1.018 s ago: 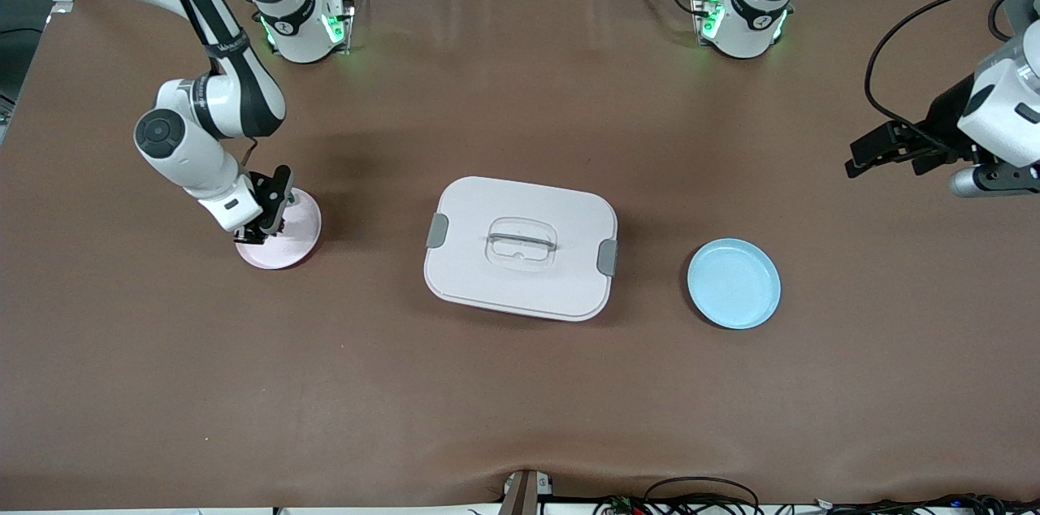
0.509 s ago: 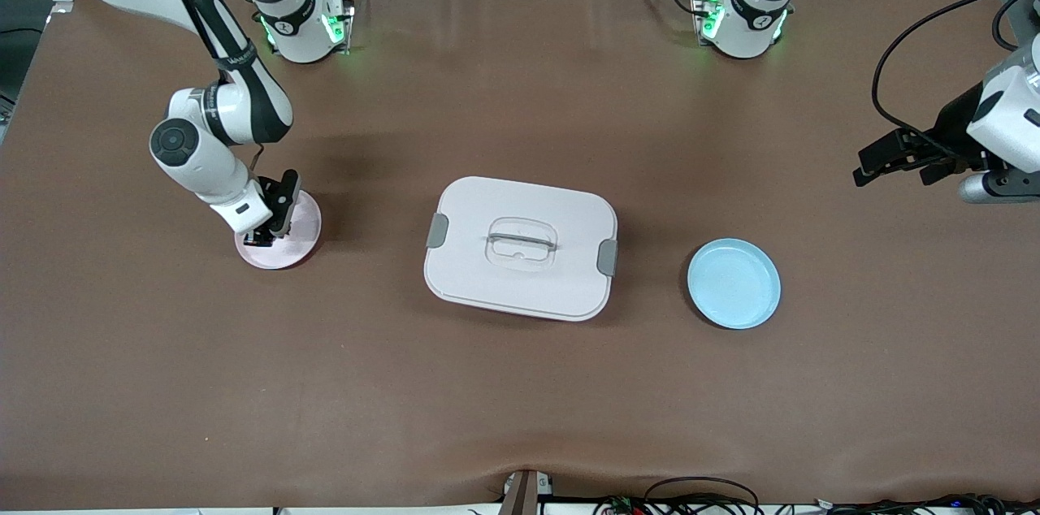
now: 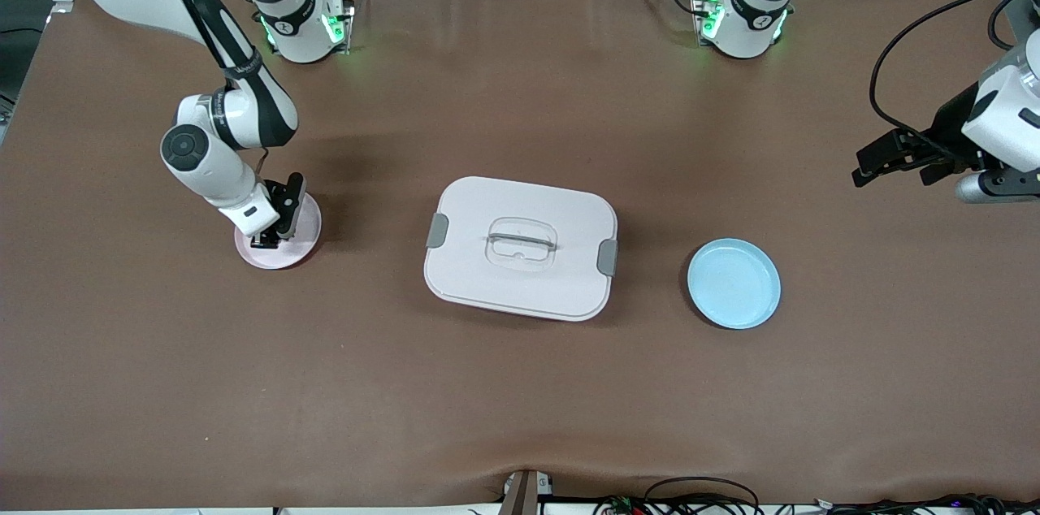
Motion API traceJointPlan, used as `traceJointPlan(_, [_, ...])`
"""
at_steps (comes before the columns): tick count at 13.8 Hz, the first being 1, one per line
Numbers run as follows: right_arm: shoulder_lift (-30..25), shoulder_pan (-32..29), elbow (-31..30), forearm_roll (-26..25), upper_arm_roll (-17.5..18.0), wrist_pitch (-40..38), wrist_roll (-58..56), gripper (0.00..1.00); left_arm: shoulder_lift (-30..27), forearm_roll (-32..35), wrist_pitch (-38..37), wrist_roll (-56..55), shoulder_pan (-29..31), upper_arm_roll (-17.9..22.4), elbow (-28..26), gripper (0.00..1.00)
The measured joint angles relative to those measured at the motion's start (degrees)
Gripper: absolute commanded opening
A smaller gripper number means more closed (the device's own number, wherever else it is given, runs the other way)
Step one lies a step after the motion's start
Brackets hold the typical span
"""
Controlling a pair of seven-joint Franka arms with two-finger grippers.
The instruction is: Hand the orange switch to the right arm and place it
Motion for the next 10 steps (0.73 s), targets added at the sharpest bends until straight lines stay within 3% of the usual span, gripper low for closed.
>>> traceJointPlan(7, [0.49, 0.0, 0.04, -0.43, 0.0, 0.54, 0.0, 0.0, -0.12, 0.0, 0.09, 0.0, -5.92, 5.59, 0.01, 1.0])
traceJointPlan(8, [0.53, -0.01, 0.07, -0.43, 0.0, 0.56, 0.03, 0.99, -0.13, 0.0, 0.1, 0.0, -5.97, 5.74, 0.03, 1.0])
traceJointPlan(10, [0.61, -0.11, 0.19, -0.43, -0.03, 0.56, 0.16, 1.0, -0.17, 0.0, 0.18, 0.0, -5.97, 5.8, 0.13, 1.0])
